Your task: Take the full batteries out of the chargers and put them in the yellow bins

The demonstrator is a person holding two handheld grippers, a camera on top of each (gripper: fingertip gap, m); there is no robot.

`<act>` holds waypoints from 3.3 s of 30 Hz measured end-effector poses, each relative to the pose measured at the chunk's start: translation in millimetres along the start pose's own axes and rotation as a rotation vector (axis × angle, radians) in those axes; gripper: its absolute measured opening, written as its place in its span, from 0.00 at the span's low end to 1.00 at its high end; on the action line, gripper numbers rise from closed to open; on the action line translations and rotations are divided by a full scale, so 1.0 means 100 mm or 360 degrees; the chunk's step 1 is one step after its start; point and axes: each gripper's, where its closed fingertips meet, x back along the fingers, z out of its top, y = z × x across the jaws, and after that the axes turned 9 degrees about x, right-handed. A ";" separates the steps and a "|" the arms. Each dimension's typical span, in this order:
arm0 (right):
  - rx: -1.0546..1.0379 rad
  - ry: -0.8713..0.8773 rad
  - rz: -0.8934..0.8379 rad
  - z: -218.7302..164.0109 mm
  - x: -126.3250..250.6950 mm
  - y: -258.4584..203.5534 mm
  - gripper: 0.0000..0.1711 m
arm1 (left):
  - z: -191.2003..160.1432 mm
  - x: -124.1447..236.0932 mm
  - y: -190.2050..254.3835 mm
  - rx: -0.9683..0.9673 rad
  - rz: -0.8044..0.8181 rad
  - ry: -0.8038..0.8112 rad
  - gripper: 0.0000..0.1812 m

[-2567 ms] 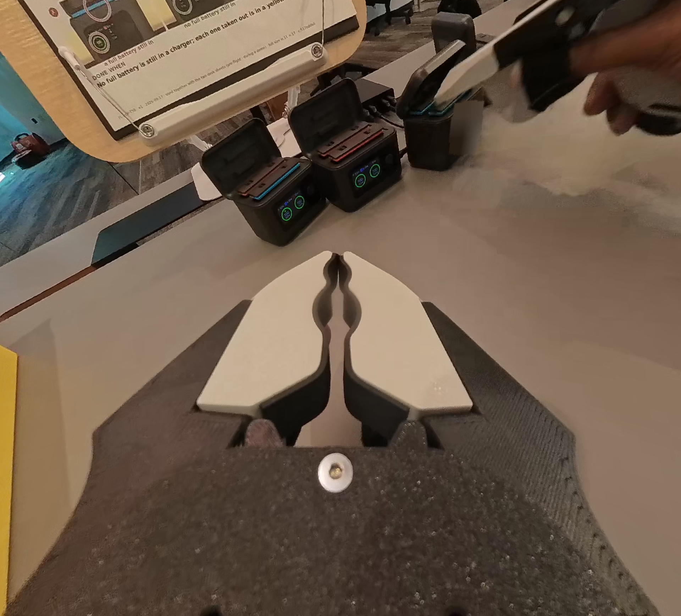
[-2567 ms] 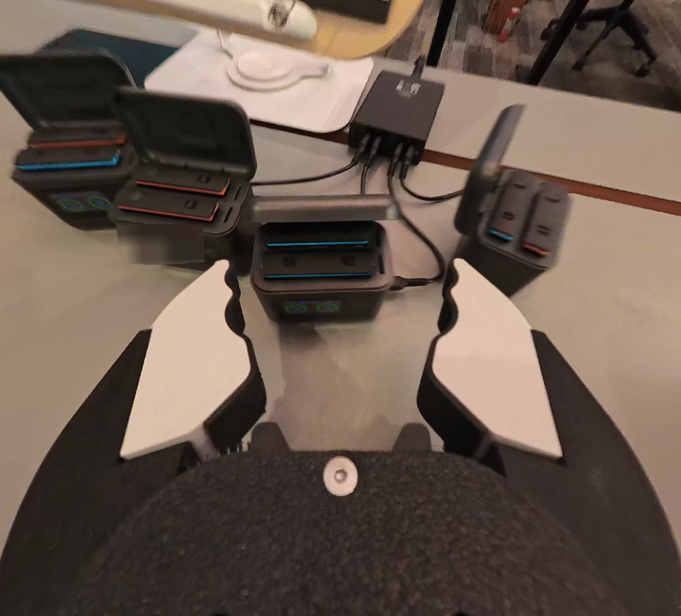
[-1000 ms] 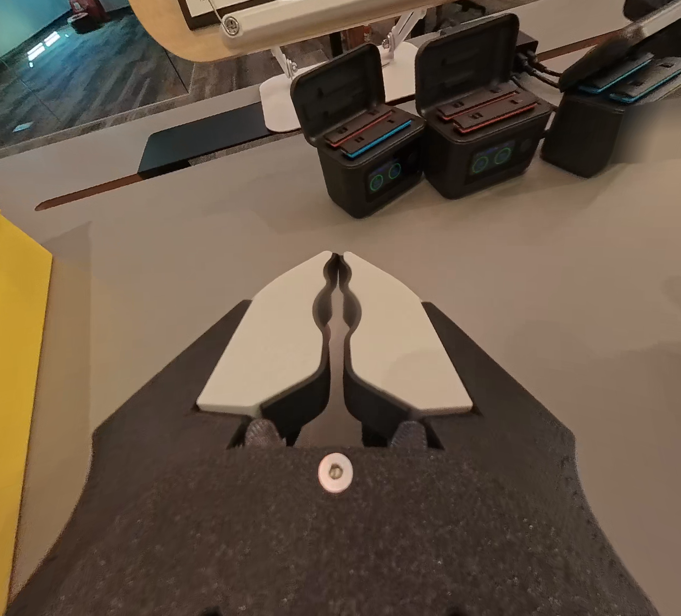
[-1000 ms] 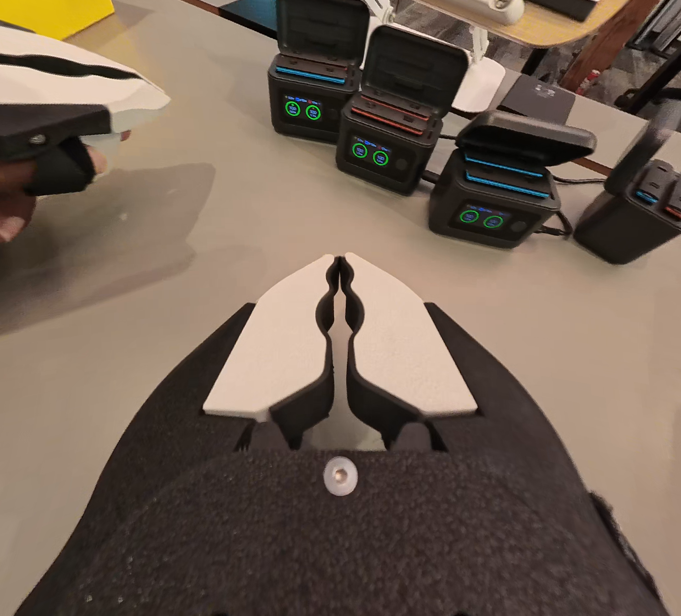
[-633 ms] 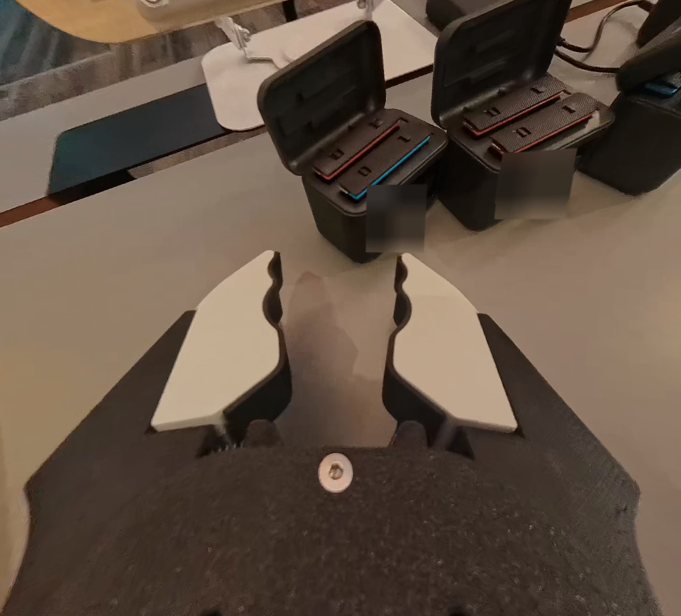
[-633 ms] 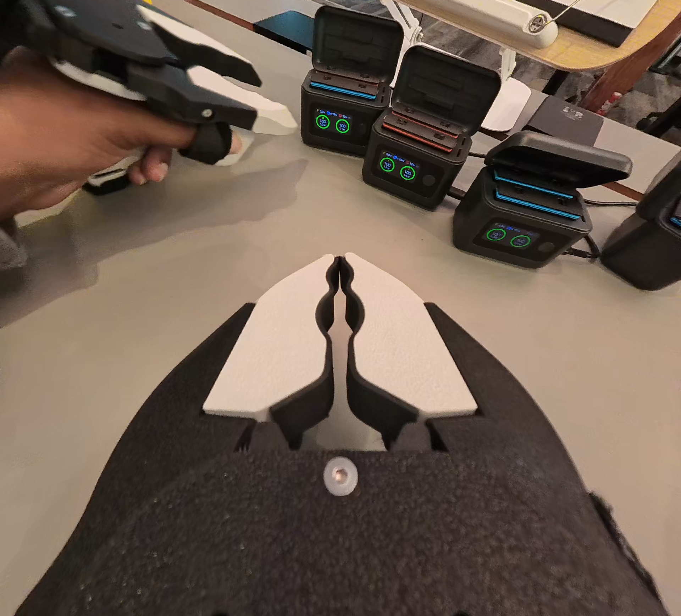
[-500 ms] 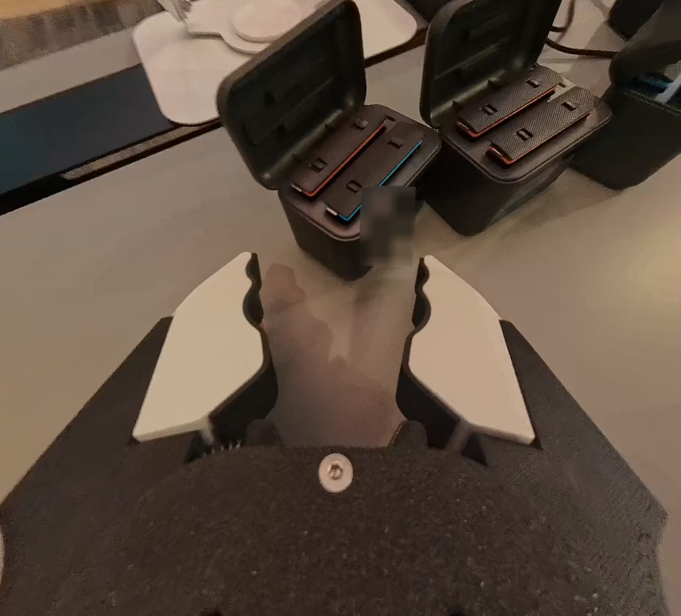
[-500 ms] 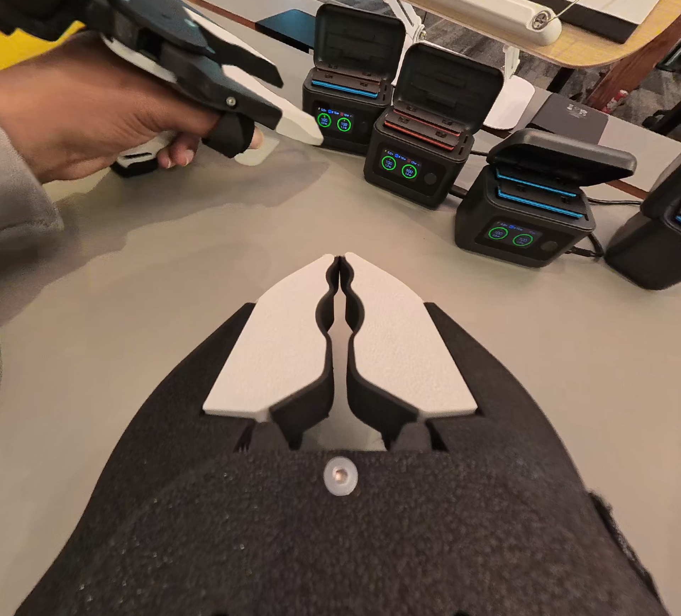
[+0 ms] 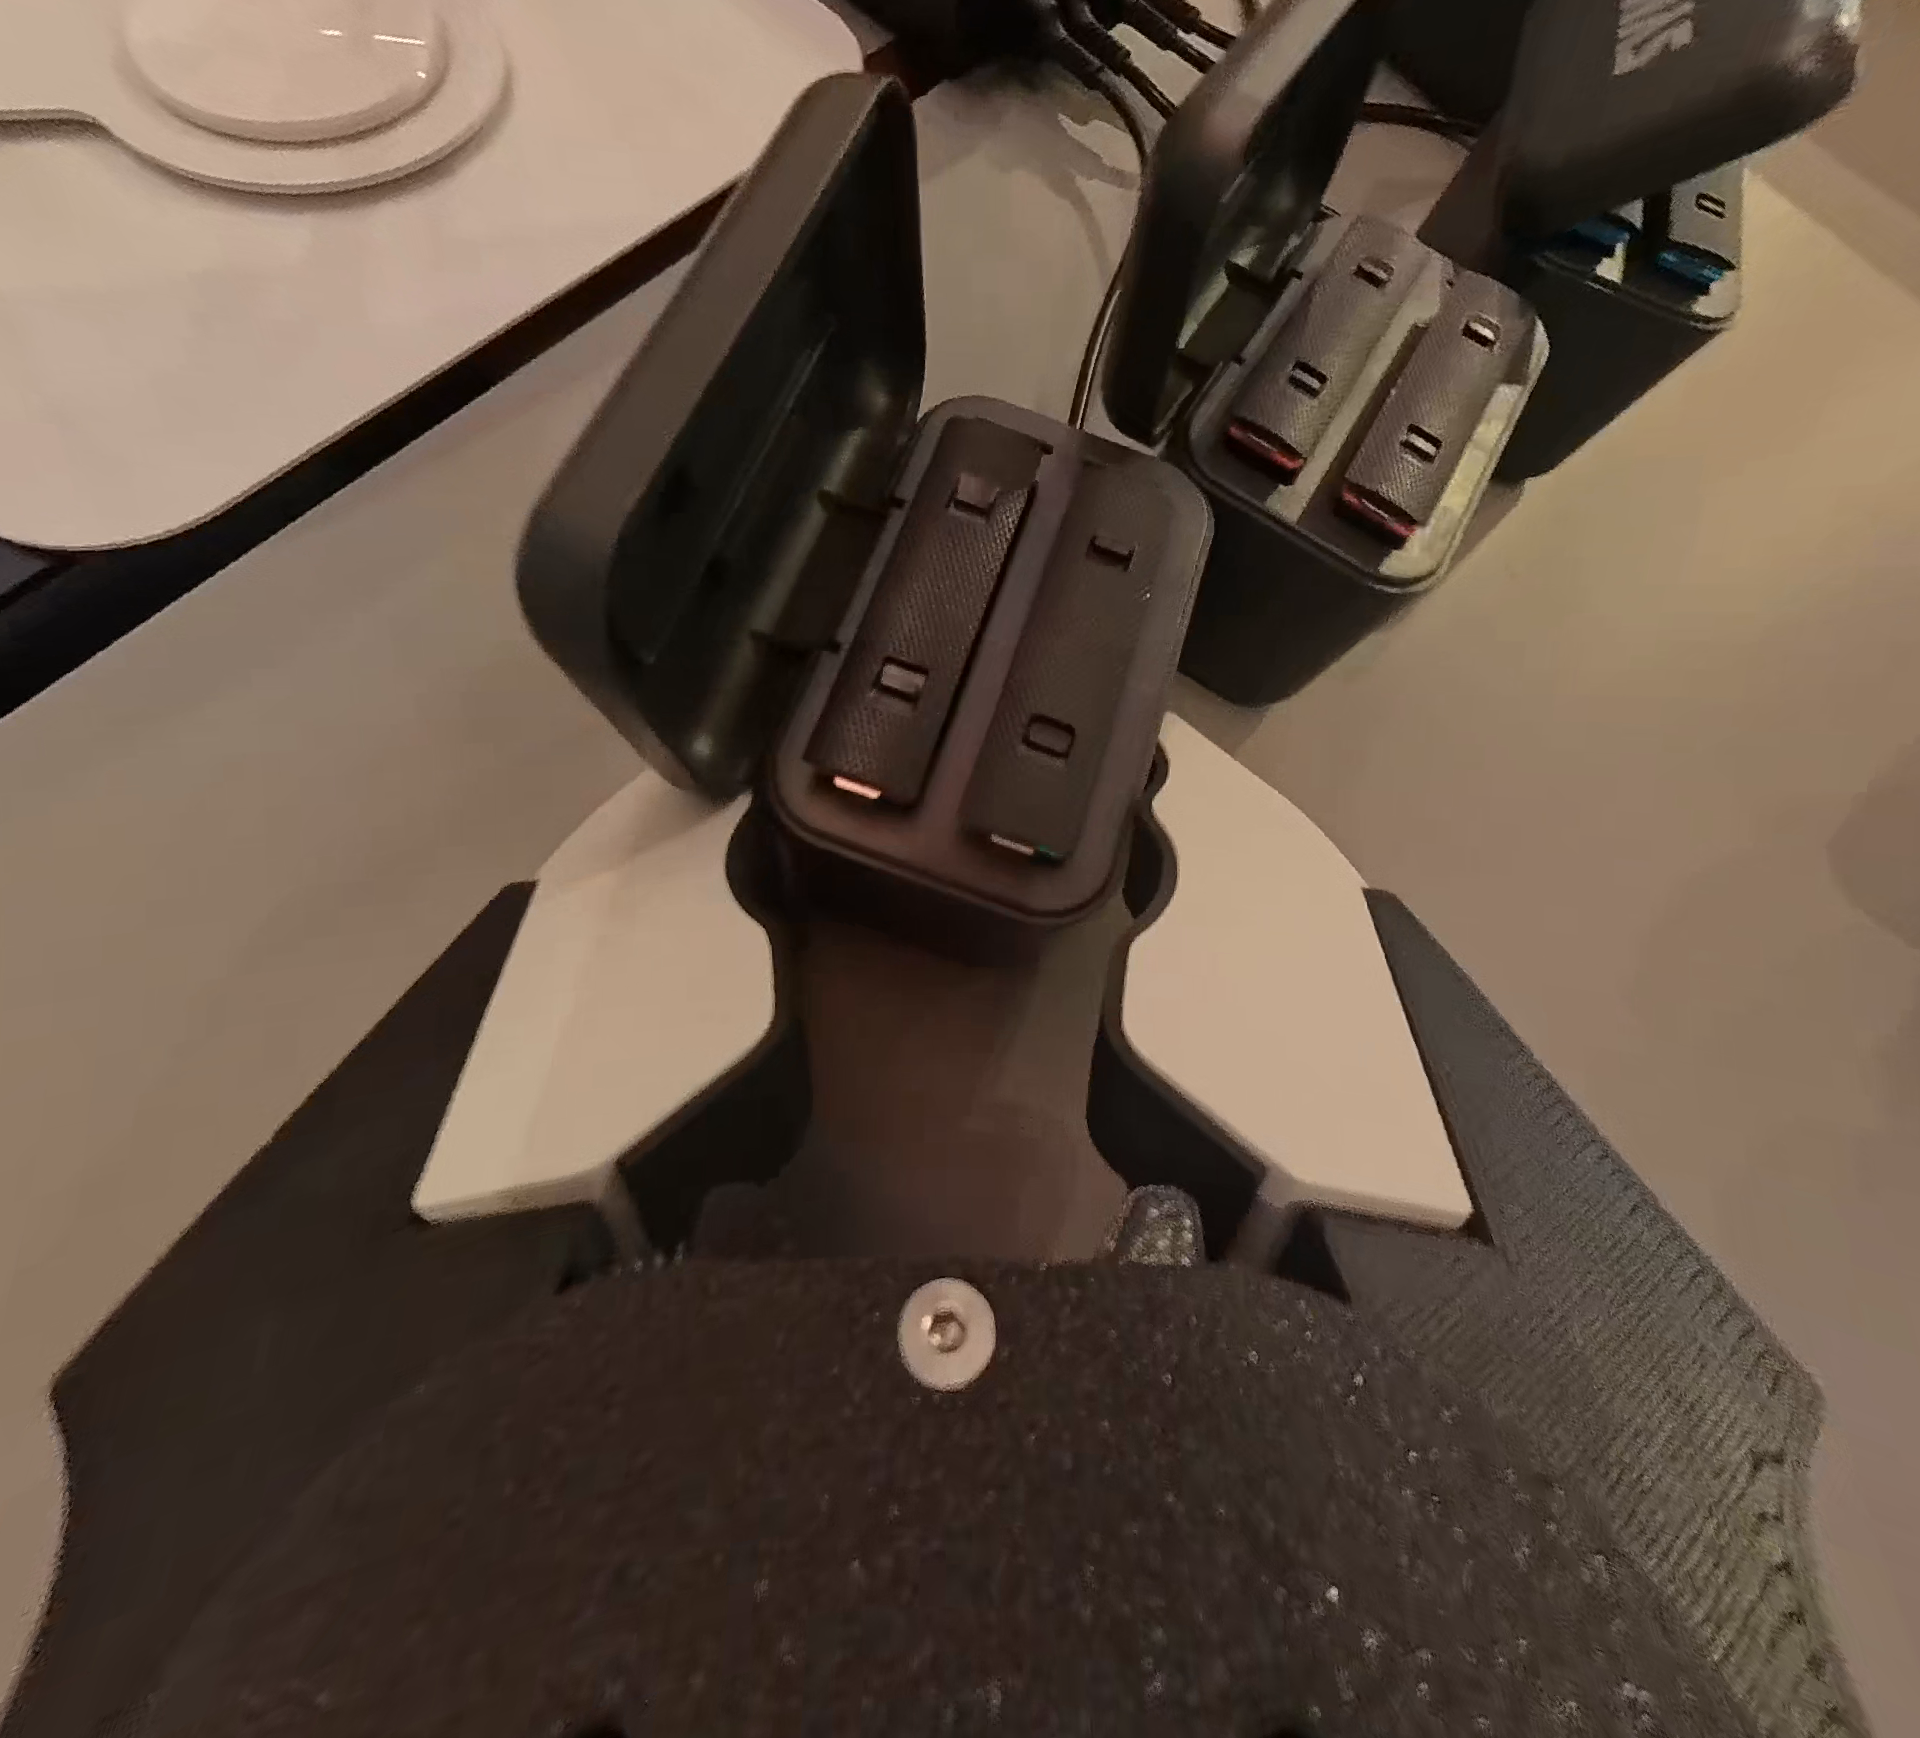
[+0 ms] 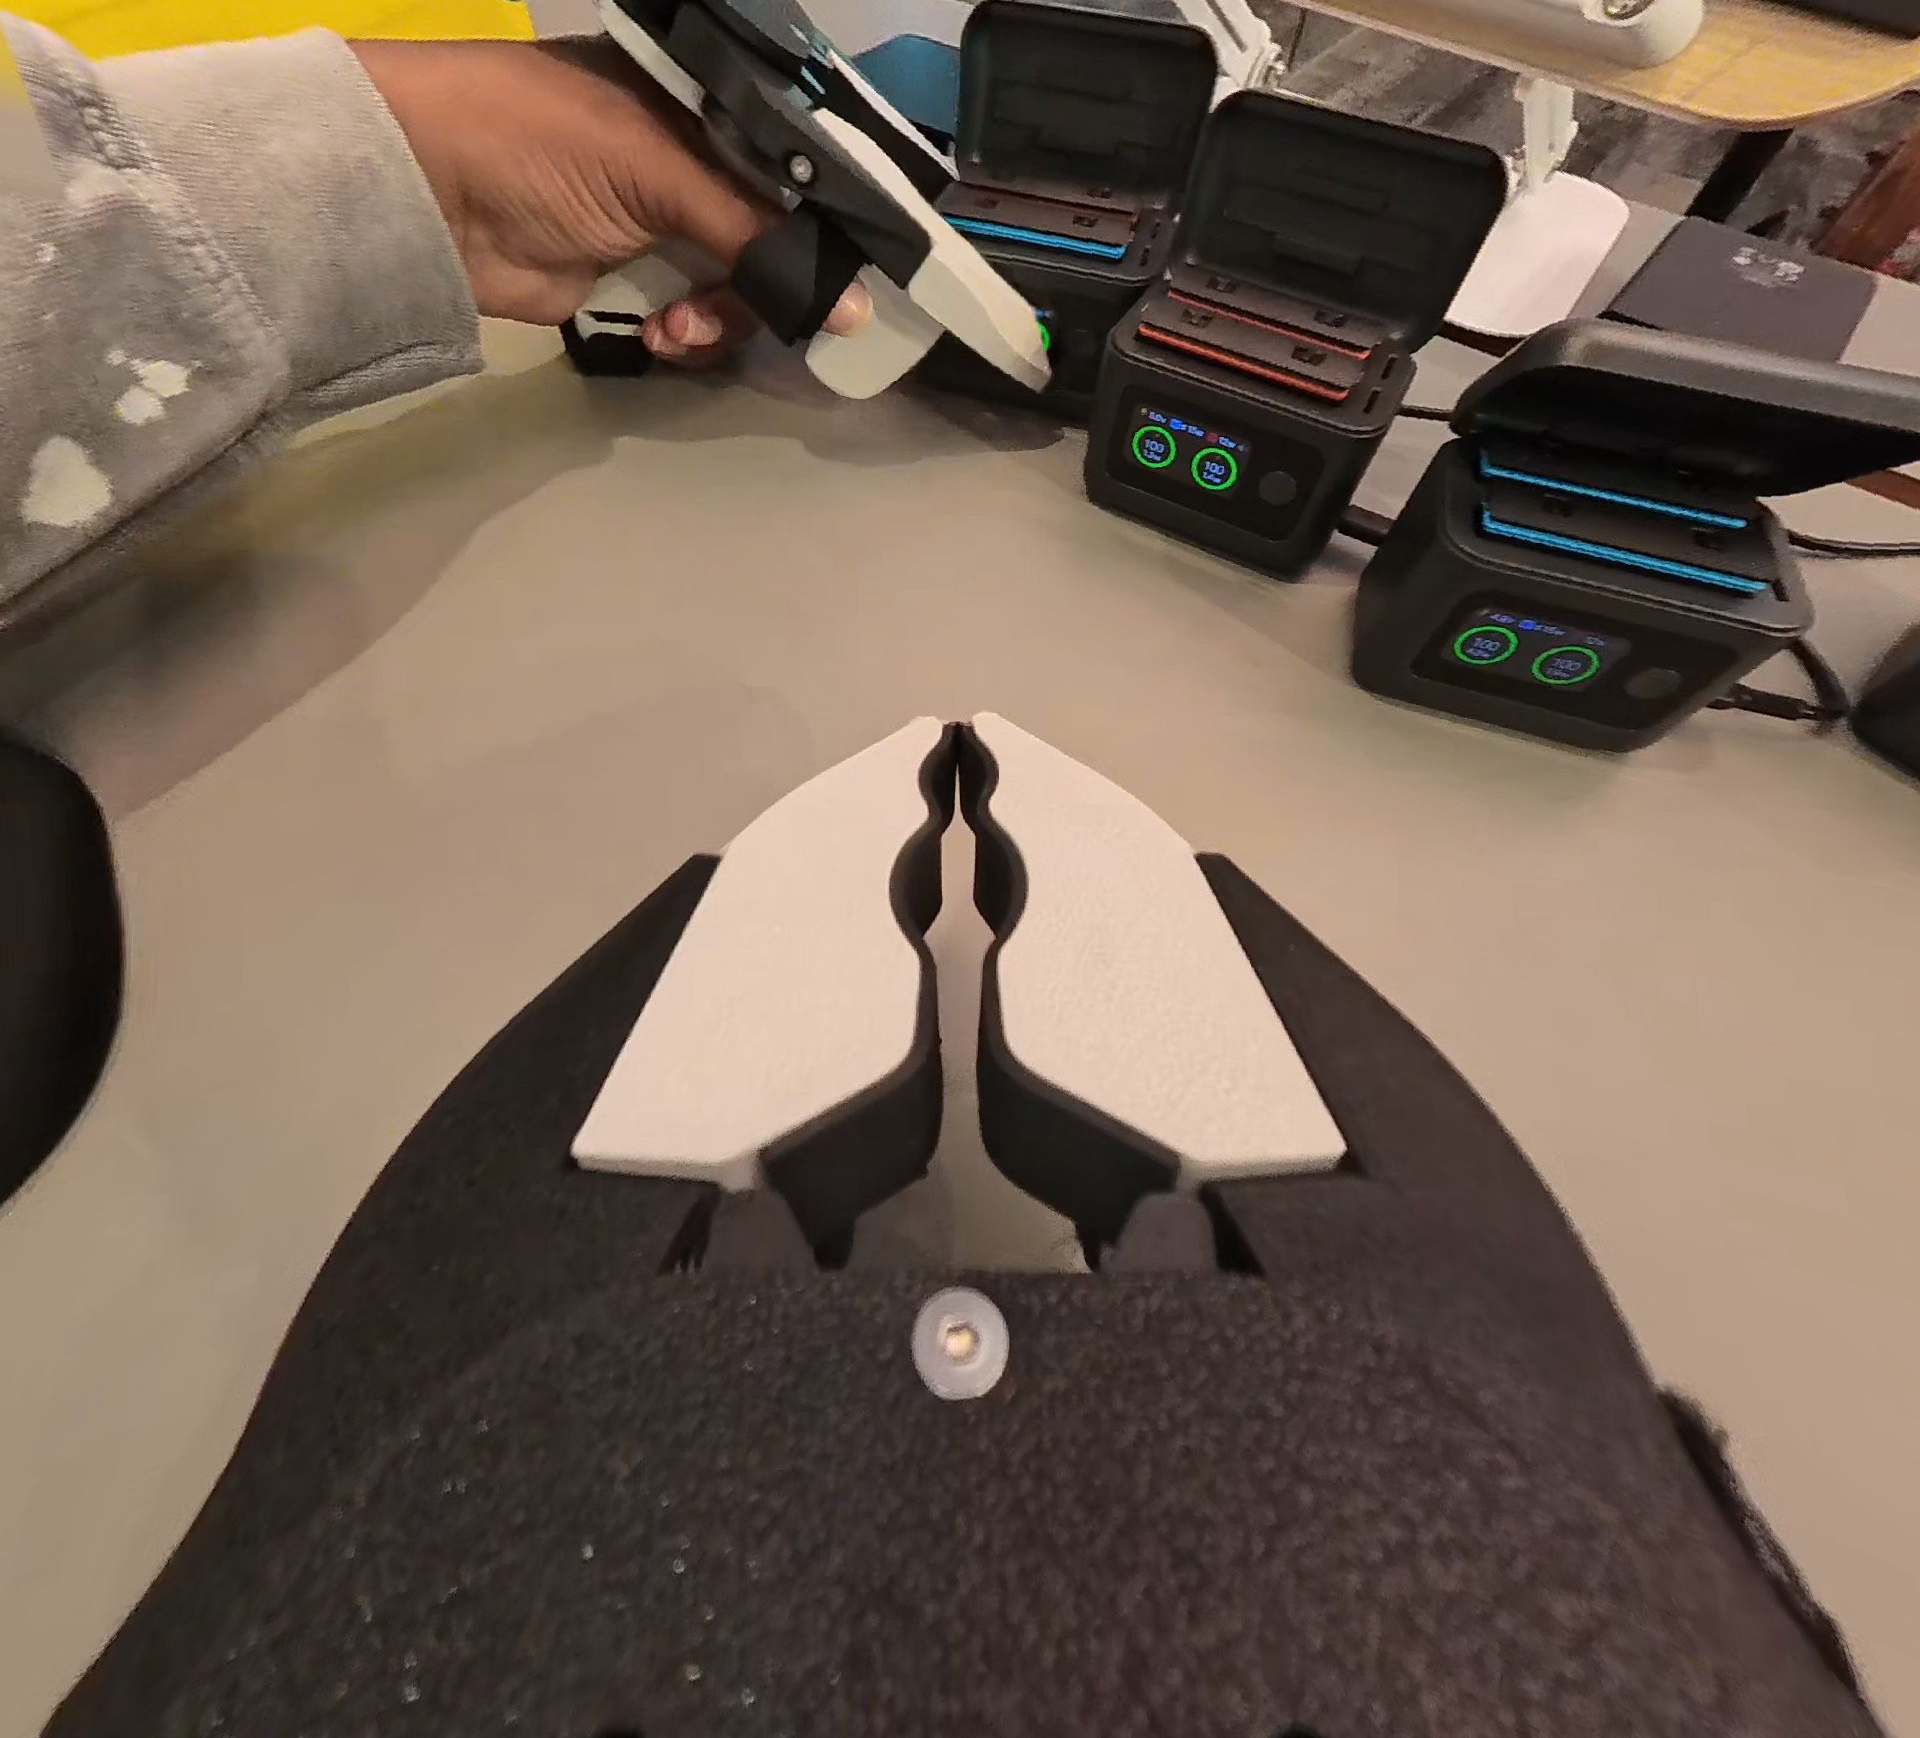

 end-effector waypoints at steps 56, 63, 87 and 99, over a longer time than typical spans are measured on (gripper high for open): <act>0.0006 0.0037 0.0127 0.44 -0.55 0.07 0.24 | -0.37 0.24 0.41 -0.0241 0.0175 0.0000 0.32; 0.0101 -0.0092 0.0074 0.53 -0.94 0.17 0.33 | -0.41 0.24 0.52 -0.0232 0.0152 -0.0001 0.31; -0.0002 -0.0283 0.0109 0.50 -1.11 0.10 0.34 | -0.41 0.25 0.55 -0.0206 0.0173 0.0007 0.31; -0.0044 -0.0145 0.0052 0.55 -1.10 0.11 0.34 | -0.41 0.25 0.56 -0.0159 0.0127 0.0008 0.31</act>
